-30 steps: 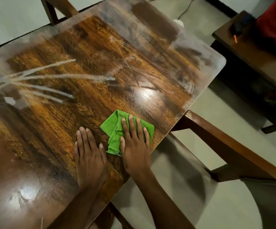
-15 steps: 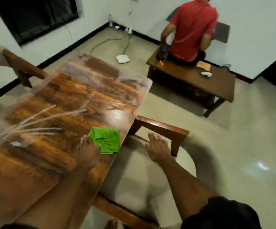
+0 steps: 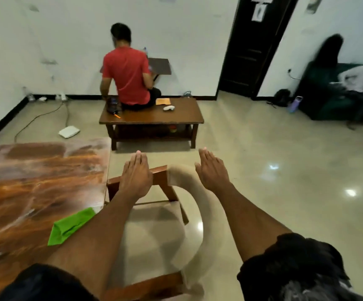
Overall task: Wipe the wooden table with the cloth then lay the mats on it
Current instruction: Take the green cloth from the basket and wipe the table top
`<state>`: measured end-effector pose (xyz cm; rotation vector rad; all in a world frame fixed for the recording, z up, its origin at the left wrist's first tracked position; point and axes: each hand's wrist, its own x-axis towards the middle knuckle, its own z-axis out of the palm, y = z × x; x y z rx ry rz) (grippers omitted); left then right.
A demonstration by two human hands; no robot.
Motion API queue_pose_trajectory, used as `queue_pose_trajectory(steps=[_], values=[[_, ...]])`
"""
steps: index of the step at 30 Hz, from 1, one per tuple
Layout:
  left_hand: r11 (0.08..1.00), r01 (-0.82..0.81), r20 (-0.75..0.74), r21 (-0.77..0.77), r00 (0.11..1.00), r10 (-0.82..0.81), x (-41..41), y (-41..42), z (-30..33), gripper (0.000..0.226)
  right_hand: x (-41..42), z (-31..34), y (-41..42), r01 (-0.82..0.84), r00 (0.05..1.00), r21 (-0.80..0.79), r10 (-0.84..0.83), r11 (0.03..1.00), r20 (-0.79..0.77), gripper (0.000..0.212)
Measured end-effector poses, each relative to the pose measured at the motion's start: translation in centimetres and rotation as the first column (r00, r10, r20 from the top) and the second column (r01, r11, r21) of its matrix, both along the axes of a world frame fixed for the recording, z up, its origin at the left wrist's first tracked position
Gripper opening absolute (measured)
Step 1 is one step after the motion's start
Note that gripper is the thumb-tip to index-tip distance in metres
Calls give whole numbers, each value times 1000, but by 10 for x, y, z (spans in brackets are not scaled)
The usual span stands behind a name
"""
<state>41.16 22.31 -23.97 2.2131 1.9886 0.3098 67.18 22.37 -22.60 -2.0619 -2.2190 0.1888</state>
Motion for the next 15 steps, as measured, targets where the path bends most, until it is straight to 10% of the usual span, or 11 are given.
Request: queue_pose_trajectory(steps=[15], values=[[972,235,-98,-27,967,-236,170,-26,-9,70,170,-41,-92,206,977,-13,-206,978,-59,63]])
